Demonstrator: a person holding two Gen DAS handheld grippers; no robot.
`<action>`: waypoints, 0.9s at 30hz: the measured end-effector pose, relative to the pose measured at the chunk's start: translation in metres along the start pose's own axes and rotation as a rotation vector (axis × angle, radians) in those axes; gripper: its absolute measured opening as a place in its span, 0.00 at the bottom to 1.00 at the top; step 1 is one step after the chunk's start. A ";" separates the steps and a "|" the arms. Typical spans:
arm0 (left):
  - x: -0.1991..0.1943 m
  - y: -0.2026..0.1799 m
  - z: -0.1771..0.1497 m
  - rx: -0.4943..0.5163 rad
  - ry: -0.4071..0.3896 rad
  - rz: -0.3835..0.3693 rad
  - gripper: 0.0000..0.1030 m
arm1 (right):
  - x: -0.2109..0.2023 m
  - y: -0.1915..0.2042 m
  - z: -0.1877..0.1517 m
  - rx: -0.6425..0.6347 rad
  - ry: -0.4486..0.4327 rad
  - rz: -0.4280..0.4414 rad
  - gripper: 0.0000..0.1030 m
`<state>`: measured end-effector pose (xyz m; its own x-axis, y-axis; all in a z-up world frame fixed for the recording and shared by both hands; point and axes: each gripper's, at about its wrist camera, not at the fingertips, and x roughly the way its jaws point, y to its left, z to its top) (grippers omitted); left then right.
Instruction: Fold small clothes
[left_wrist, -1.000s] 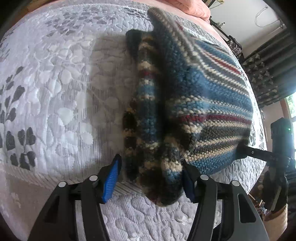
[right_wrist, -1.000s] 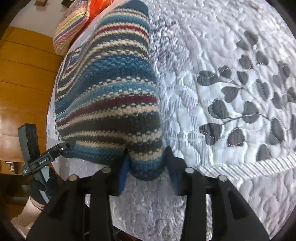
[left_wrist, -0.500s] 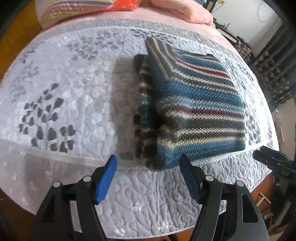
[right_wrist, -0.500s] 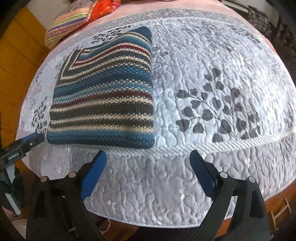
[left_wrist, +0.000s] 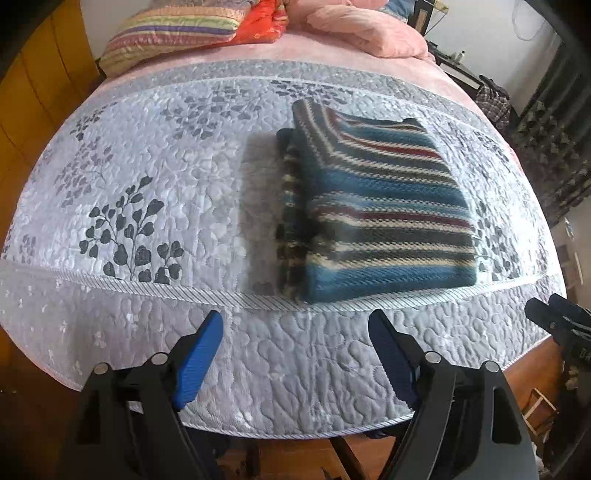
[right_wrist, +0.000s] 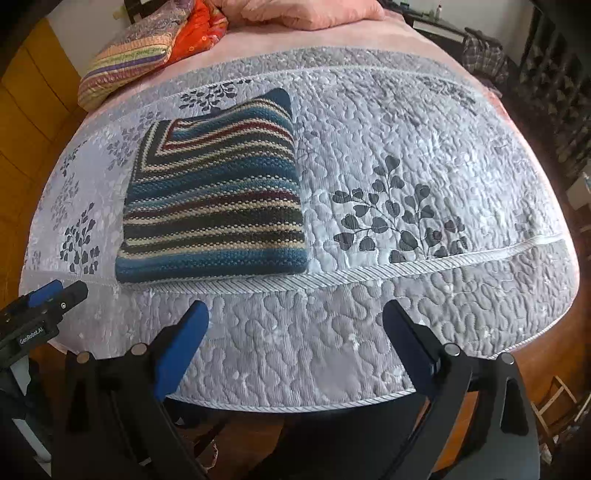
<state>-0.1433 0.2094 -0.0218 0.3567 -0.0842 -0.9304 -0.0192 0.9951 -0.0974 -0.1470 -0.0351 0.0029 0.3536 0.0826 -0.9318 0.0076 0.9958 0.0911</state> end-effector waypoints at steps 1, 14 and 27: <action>-0.003 -0.002 0.000 0.002 -0.001 -0.001 0.79 | -0.004 0.001 -0.001 -0.002 -0.004 0.002 0.92; -0.030 -0.019 -0.007 0.032 -0.041 0.058 0.82 | -0.036 0.025 -0.008 -0.050 -0.062 -0.078 0.94; -0.035 -0.025 -0.009 0.037 -0.064 0.100 0.83 | -0.044 0.033 -0.006 -0.050 -0.081 -0.072 0.94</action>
<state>-0.1635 0.1873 0.0100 0.4135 0.0178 -0.9103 -0.0240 0.9997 0.0086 -0.1677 -0.0055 0.0452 0.4281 0.0092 -0.9037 -0.0099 0.9999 0.0055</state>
